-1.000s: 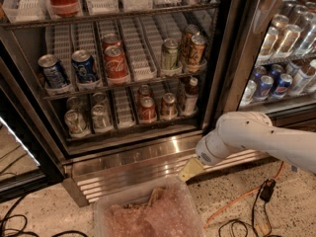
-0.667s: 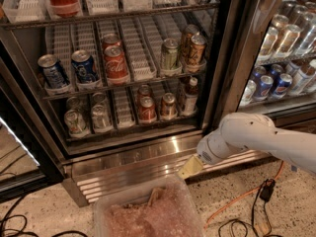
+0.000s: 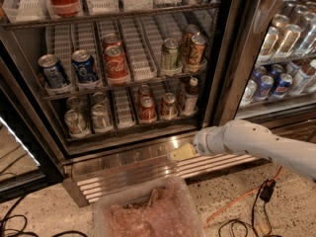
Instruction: Pick coke can from bottom shelf of fridge
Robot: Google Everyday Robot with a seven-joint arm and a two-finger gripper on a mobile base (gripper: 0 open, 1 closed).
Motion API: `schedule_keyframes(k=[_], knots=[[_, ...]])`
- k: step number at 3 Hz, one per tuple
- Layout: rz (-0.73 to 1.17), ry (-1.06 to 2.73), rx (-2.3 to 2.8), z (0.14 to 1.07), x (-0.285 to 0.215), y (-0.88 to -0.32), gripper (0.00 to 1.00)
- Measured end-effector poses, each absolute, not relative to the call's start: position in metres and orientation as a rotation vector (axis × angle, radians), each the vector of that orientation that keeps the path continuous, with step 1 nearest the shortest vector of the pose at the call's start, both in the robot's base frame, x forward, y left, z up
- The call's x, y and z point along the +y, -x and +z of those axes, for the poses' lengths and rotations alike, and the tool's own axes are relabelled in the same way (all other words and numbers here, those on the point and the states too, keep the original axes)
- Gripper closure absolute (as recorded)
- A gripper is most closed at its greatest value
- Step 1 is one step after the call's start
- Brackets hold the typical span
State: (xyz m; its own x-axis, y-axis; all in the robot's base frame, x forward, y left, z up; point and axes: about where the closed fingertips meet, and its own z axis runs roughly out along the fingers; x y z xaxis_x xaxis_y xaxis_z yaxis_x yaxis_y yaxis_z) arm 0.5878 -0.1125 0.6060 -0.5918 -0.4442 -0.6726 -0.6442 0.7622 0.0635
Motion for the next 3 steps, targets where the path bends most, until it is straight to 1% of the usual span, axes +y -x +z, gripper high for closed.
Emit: schedule_keyframes(k=[1, 2, 3], knots=[[0.421, 0.707, 2.164, 0.617, -0.096, -0.619, 0.0], [0.422, 0.707, 2.164, 0.617, -0.096, -0.619, 0.0], [0.453, 0.74, 2.117, 0.616, -0.08, -0.629, 0.0]])
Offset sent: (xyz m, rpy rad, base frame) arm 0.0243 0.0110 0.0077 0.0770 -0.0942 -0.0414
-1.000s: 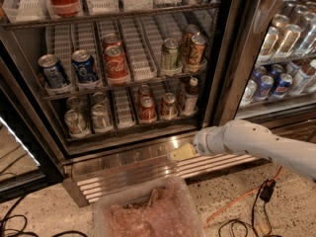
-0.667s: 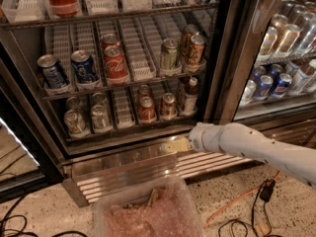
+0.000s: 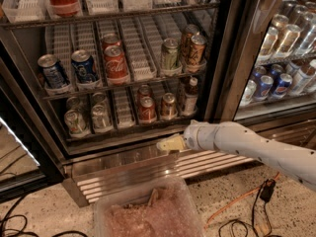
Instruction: Pick coke can from bottom shelf of fridge
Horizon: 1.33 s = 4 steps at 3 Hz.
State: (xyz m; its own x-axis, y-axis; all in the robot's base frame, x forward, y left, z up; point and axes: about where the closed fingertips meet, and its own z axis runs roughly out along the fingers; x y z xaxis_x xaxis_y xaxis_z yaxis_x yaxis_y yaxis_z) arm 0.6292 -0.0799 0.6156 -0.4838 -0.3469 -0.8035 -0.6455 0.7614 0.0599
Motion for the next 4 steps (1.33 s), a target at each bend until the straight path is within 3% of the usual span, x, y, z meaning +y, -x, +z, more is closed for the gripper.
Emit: schedule_keyframes(k=[4], knots=[[0.584, 0.813, 1.842, 0.606, 0.001, -0.637, 0.0]])
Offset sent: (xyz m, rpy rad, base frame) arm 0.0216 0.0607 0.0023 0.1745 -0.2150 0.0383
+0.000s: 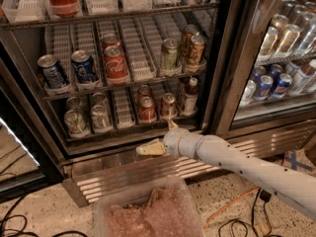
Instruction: Pick coke can from bottom shelf of fridge
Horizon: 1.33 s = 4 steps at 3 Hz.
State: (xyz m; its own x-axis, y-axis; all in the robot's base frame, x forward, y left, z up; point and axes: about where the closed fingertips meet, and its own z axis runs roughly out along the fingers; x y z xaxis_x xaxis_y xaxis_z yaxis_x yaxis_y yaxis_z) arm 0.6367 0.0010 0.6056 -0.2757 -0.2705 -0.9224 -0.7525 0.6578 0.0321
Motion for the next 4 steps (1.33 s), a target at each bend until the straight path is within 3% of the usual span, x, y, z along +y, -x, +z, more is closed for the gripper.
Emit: schedule_keyframes(k=[4], knots=[[0.588, 0.823, 1.818, 0.582, 0.036, -0.67, 0.0]])
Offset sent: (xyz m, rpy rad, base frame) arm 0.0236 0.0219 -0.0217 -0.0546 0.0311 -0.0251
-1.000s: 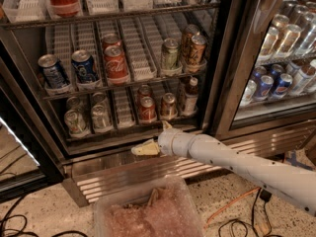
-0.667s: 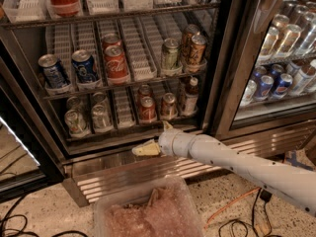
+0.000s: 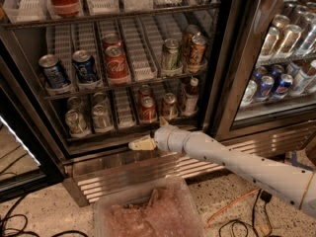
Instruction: Pick coke can from bottom shelf of fridge
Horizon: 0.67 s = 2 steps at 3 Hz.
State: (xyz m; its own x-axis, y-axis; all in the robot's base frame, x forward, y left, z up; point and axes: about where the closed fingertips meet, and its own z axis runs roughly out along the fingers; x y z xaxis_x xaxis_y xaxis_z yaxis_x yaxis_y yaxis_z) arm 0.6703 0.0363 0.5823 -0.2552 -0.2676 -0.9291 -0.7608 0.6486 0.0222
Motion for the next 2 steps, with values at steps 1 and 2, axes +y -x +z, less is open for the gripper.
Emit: schedule_keyframes(k=[1, 2], knots=[[0.561, 0.827, 1.776, 0.5892, 0.0427, -0.682, 0.0], [0.535, 0.833, 1.745, 0.5954, 0.0481, -0.6914, 0.0]])
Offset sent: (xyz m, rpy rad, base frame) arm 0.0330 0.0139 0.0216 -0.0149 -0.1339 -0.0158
